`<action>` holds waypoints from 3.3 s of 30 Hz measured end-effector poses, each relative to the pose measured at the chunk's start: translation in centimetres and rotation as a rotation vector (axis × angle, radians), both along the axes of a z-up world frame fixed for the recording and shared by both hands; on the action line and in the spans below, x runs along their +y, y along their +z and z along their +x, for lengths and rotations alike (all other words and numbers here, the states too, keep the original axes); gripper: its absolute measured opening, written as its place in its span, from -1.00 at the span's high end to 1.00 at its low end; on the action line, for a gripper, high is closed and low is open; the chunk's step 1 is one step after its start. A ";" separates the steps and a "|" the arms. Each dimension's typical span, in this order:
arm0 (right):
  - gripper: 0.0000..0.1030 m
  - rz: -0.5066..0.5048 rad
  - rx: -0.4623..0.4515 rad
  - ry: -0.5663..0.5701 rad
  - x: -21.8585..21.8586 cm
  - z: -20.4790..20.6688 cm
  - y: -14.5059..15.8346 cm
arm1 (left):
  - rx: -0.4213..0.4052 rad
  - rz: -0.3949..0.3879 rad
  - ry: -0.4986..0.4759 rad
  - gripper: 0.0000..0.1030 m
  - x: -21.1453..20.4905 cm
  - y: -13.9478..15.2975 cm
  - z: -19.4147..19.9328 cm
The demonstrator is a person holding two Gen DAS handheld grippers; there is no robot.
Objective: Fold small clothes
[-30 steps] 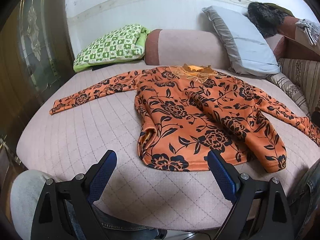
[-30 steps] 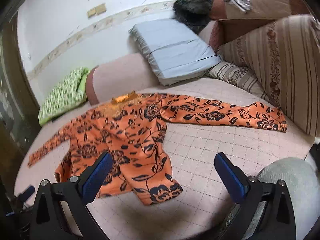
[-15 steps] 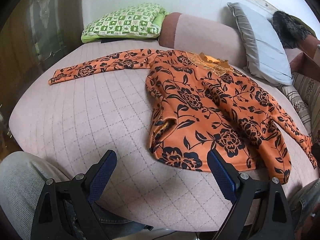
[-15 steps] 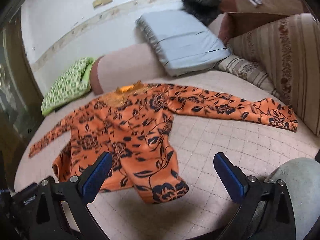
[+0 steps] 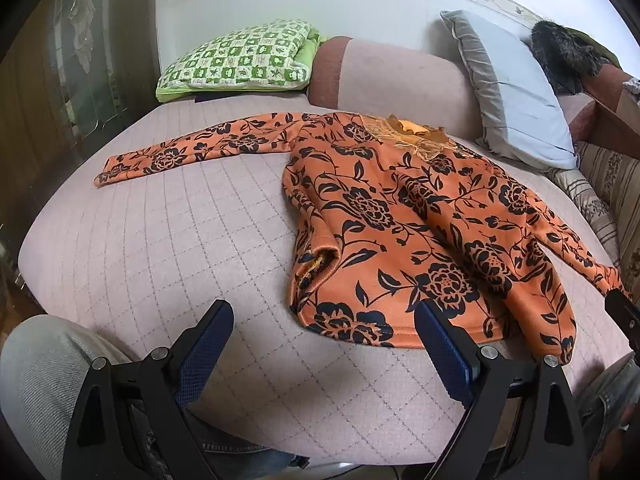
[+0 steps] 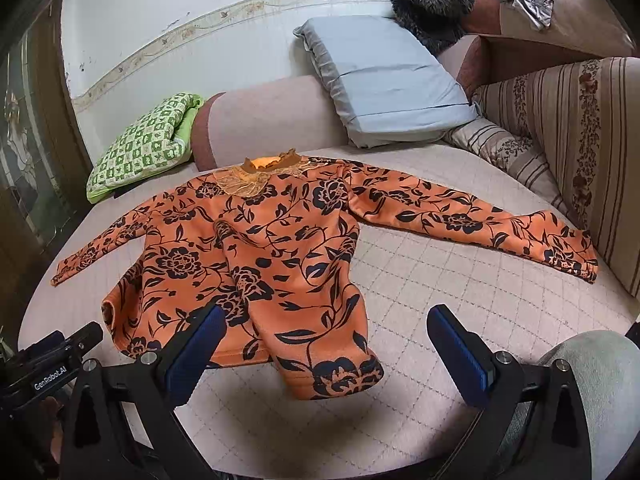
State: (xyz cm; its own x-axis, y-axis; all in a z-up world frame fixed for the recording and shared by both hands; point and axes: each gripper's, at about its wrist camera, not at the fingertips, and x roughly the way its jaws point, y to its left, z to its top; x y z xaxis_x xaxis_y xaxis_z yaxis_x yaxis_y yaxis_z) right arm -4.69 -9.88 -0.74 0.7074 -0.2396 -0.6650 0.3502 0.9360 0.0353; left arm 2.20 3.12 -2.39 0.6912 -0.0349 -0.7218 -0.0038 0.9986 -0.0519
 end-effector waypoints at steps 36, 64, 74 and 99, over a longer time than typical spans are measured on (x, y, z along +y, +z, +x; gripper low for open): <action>-0.97 -0.050 -0.084 0.040 1.5 -1.6 2.3 | -0.100 0.031 -0.043 -0.79 -0.8 2.8 -1.8; 0.29 0.503 0.412 0.003 -8.1 9.7 -8.7 | 0.478 -0.204 -0.025 0.58 6.0 -5.4 18.9; 0.91 0.435 0.278 -0.067 -9.9 6.3 -3.1 | 0.301 -0.456 0.156 0.92 15.9 0.1 15.9; -0.92 0.423 -0.095 -0.431 -18.5 1.6 4.9 | -0.040 -0.105 -0.268 -0.48 -2.4 1.7 13.7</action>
